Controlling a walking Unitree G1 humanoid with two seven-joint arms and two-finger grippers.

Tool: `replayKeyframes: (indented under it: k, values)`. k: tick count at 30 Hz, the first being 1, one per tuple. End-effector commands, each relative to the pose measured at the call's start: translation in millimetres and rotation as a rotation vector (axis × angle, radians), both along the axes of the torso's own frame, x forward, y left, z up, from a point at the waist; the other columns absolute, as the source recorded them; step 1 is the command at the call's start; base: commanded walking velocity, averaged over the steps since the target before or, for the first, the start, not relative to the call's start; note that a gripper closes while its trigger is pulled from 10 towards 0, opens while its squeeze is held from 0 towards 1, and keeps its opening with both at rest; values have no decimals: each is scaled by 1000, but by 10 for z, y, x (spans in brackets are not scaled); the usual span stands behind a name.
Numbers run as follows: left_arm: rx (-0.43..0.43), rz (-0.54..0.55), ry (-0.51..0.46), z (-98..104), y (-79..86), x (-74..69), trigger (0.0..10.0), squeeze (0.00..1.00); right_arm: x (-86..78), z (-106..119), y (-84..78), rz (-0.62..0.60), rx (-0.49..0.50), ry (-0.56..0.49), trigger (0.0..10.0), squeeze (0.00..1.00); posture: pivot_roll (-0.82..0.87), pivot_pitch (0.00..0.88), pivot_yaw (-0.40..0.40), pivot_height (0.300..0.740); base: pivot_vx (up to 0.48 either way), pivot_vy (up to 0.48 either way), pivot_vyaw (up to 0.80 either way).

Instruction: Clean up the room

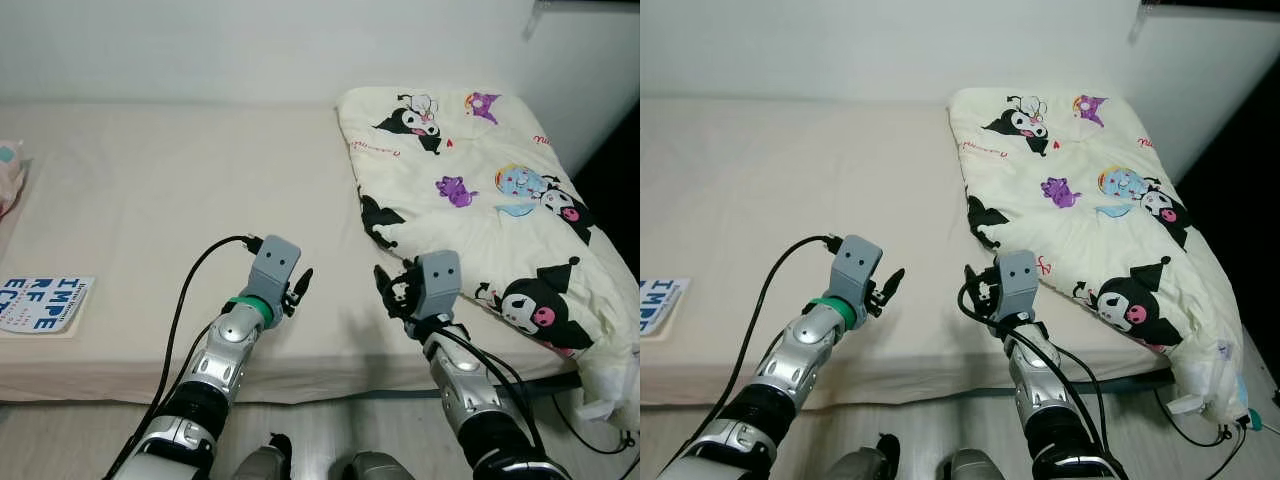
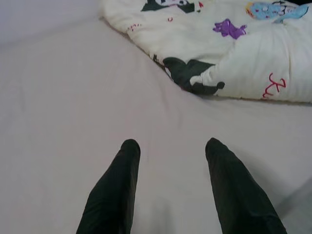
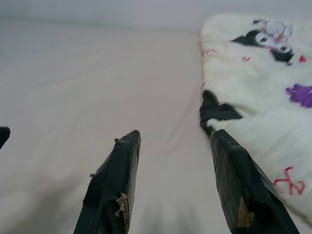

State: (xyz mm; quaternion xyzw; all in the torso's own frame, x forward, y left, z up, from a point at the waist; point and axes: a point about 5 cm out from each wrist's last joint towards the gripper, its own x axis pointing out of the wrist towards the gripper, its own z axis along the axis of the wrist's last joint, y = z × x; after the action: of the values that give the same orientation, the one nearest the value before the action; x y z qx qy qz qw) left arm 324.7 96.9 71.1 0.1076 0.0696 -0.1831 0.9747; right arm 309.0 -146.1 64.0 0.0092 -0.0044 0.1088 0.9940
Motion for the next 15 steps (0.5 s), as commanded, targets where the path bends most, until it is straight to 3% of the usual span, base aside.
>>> replayKeyframes:
  k: [1, 8, 15]
  values:
    - [-8, 11, 3, -43, 29, -42, 10000, 0, -8, 53, -41, -28, 11, -29, 10000, 0, -151, 9, 25, 740, 0, 0, 0]
    - [-10, 22, -30, 29, -3, -8, 10000, 0, -6, 131, -136, -65, 8, -60, 10000, 0, -156, 0, 17, 740, 0, 0, 0]
    - [-47, 18, -61, 143, -60, 37, 10000, 0, 9, 105, -57, -45, 16, -39, 10000, 0, -135, 1, 15, 740, 0, 0, 0]
